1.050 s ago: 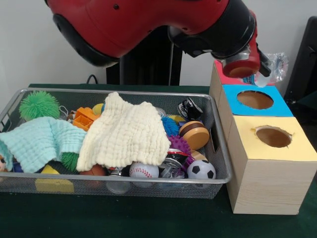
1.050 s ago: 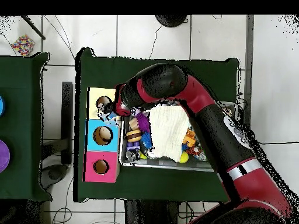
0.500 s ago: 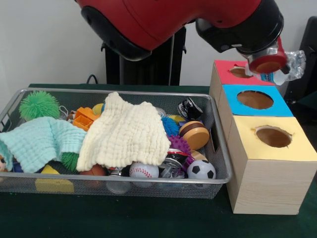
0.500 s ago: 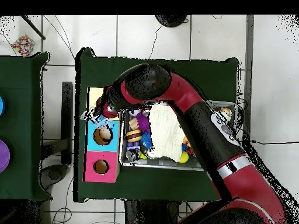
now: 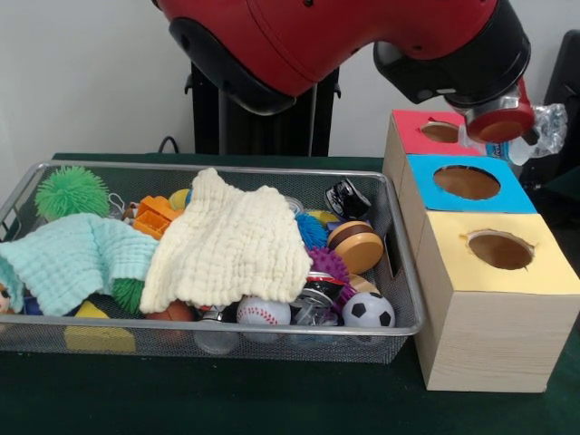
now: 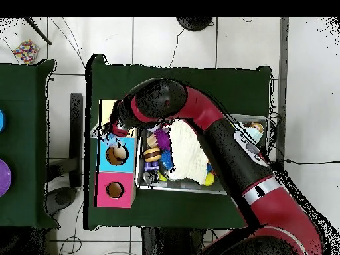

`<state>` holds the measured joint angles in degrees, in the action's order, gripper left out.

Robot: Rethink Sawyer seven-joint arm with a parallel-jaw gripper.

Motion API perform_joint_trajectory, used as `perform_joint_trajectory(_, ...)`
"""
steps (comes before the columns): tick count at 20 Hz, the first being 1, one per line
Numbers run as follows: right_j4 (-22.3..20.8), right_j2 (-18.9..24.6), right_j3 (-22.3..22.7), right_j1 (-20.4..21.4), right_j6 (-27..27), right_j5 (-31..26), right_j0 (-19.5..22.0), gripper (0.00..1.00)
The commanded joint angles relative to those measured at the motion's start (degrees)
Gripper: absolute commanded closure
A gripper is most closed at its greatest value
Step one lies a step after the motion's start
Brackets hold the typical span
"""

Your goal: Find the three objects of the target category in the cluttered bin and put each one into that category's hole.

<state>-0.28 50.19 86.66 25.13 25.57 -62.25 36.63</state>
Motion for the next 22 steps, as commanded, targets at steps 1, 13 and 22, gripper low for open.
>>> perform_joint_trajectory(1,-0.05,-5.37,1.19,-2.47,10.79,1.64,0.39,1.0)
perform_joint_trajectory(13,5.42,-0.47,5.39,-3.35,11.15,6.56,2.68,1.0)
perform_joint_trajectory(22,10.25,2.4,5.65,-4.72,10.29,8.83,2.92,1.0)
